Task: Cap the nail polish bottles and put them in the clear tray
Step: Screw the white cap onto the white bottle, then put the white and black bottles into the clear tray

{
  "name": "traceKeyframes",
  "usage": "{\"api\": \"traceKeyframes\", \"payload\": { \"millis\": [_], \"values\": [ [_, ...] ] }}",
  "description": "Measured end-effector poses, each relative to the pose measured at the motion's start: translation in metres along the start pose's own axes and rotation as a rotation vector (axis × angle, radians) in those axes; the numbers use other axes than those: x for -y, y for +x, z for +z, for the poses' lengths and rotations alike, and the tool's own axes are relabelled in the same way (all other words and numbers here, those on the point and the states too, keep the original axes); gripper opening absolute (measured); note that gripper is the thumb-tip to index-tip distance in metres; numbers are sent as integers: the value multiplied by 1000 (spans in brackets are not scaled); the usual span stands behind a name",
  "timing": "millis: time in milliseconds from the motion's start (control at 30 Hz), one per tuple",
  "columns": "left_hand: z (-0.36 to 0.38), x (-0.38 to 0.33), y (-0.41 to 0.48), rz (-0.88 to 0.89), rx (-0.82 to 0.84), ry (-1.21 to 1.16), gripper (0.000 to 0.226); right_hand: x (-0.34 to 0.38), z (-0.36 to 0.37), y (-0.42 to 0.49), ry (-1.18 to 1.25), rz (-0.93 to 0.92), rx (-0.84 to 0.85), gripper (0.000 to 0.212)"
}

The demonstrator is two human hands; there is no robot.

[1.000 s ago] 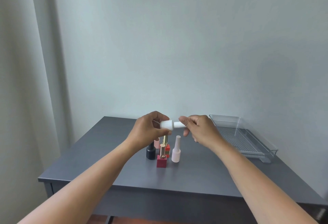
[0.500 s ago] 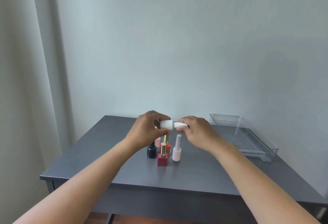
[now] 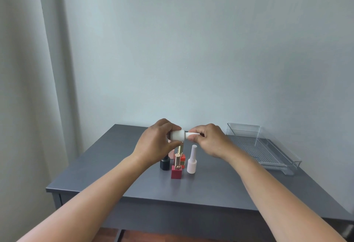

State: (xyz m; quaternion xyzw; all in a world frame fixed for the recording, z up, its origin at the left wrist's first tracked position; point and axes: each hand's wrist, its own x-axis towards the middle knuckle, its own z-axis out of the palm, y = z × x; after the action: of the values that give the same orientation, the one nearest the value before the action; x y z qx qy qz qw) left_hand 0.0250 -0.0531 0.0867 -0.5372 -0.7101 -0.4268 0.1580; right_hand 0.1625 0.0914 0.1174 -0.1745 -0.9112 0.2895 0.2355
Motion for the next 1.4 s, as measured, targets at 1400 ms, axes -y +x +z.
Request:
{"api": "traceKeyframes", "payload": {
  "millis": [1400],
  "values": [
    [-2, 104, -57, -625, 271, -164, 23, 38, 89, 40, -561, 139, 185, 18]
  ]
}}
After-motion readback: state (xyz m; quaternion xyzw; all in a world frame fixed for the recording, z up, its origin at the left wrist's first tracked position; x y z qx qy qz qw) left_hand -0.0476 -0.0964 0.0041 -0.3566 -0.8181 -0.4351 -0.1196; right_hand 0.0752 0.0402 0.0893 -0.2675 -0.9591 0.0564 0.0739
